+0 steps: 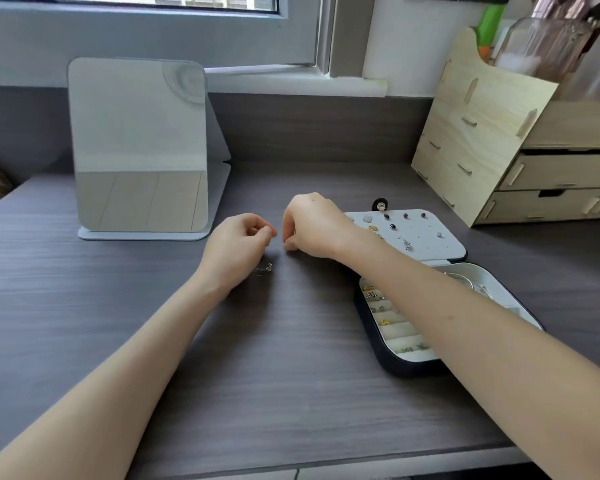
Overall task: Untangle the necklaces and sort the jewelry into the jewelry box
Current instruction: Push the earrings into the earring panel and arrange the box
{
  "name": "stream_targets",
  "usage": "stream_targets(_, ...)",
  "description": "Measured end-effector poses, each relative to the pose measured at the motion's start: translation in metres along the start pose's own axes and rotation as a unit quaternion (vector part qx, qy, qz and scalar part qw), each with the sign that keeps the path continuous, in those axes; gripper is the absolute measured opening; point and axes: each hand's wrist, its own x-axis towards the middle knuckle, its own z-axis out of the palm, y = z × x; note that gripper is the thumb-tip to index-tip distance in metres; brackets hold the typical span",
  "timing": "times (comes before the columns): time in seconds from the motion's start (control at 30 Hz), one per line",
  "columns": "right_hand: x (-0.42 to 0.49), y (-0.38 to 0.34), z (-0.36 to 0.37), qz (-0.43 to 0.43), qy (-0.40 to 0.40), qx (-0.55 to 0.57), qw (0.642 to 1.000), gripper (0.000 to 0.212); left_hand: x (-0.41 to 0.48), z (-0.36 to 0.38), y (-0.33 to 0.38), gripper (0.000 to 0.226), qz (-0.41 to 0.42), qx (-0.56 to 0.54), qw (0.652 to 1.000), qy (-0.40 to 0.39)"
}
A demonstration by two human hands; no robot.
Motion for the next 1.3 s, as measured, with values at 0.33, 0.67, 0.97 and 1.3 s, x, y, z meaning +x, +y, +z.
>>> stream_targets(0.33,-0.062,0.014,-0.053,0.003,0.042,0.311,0.949,0.005,-0.027,-0.009,0.030,0.017,0.011,-0.265,0.957,-0.121)
stream_targets(0.67,-0.113,0.016,-0.025,0.021,0.144,0.555,0.819,0.004,-0.044,0.001,0.047,0.029,-0.173,-0.546,0.775,-0.267)
stream_targets(0.97,-0.115,0.025,-0.030,0.062,0.087,0.772,0.626,0.008,-0.046,0.006,0.048,0.010,-0.230,-0.565,0.755,-0.240)
stream_targets(1.3,-0.165,0.049,-0.060,0.056,0.004,0.300,0.952,0.009,-0.044,0.011,0.043,0.010,-0.209,-0.528,0.791,-0.226)
